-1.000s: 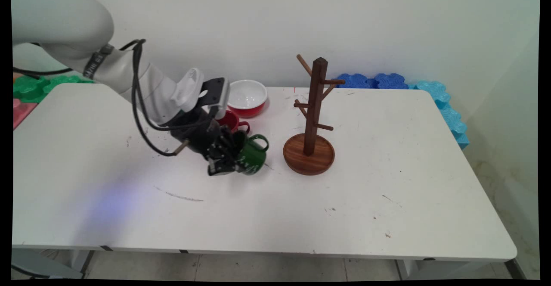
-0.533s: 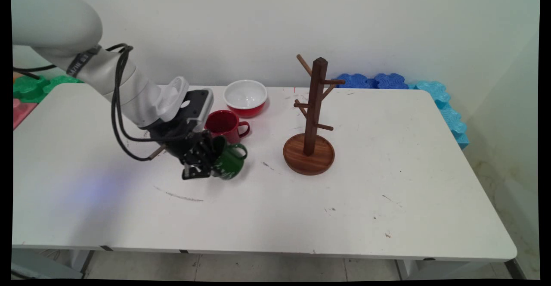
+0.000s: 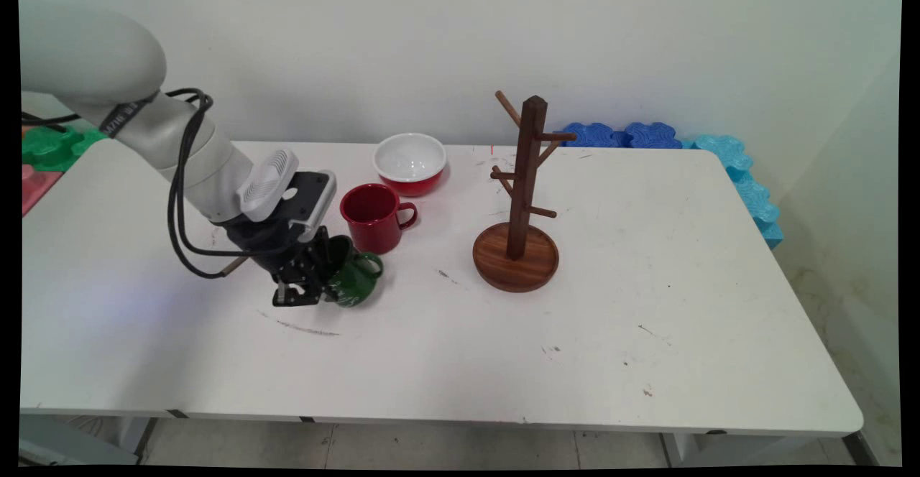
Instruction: Place the picked object on the table
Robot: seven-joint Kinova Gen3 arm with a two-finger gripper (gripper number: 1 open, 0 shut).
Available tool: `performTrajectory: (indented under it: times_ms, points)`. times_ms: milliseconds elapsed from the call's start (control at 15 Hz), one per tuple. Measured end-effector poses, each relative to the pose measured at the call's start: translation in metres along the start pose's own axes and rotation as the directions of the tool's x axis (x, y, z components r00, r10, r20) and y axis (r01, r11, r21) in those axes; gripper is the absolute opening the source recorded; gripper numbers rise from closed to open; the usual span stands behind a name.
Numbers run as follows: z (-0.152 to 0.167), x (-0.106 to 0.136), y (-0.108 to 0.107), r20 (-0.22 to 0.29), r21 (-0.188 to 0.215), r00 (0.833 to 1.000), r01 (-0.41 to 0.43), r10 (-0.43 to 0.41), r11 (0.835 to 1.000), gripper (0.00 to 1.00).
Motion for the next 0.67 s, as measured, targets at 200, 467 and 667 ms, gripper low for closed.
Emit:
performTrajectory:
  times_ms: [200,467,667]
  points:
    - [0.006,-0.008,0.001,0.033,0.003,0.999,-0.016,0.016,1.0,0.0]
    - [0.012,-0.014,0.002,0.061,0.008,0.998,-0.029,0.028,1.0,0.0]
    - [0.018,-0.019,0.003,0.079,0.013,0.996,-0.039,0.038,0.999,0.0]
